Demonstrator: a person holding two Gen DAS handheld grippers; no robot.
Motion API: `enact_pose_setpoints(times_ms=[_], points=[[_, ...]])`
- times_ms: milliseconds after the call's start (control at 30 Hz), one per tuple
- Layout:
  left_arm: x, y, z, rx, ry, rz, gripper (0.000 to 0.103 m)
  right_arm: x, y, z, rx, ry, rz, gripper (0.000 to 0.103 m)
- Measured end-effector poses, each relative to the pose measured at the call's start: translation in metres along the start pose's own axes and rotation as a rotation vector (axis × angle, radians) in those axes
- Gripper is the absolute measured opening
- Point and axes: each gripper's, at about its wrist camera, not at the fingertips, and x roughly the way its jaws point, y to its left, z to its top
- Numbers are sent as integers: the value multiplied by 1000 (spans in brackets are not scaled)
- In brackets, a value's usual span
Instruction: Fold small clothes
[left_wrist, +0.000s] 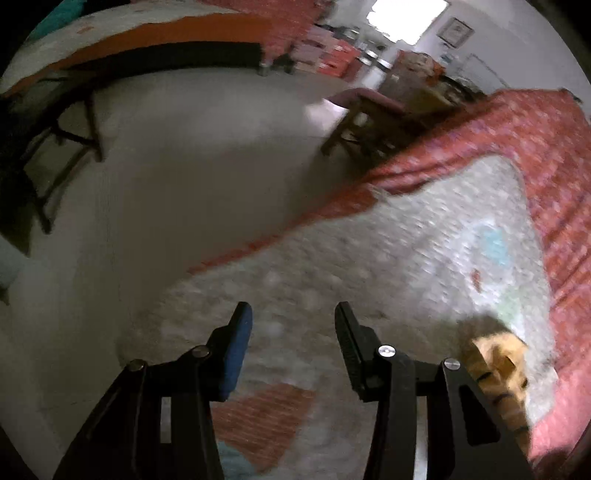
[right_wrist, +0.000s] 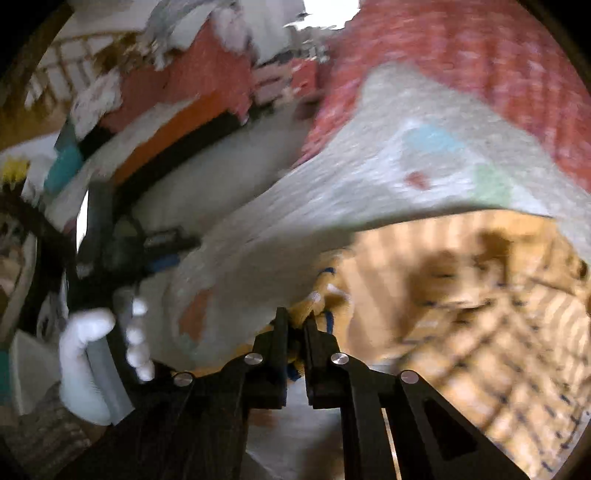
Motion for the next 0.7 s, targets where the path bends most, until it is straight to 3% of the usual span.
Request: enact_pose_setpoints(times_ms=[100, 233, 300, 367, 500, 600, 667, 700], points=[[4, -34, -14, 96, 25, -67, 46, -28, -62, -3, 98, -14, -117, 8], [10, -83, -38, 226, 86, -181, 50, -31, -158, -35, 293, 98, -369, 9], [12, -107, -54, 306, 130, -238, 50, -47, -191, -53, 420, 69, -342, 12], [13, -132, -75, 411, 173, -275, 51, -68, -213, -75, 544, 14, -259, 37], [21, -169, -107, 503, 300, -349, 54, -81, -217, -96, 596, -64, -120, 46], [41, -198, -123, 546, 383, -320, 61, -66, -201, -89, 556, -62, -24, 55], [53, -217, -129, 587, 383, -265, 61, -51, -190, -81, 506, -41, -19, 58], [55, -223, -130, 606, 377, -242, 54, -42, -185, -77, 471, -31, -30, 58]])
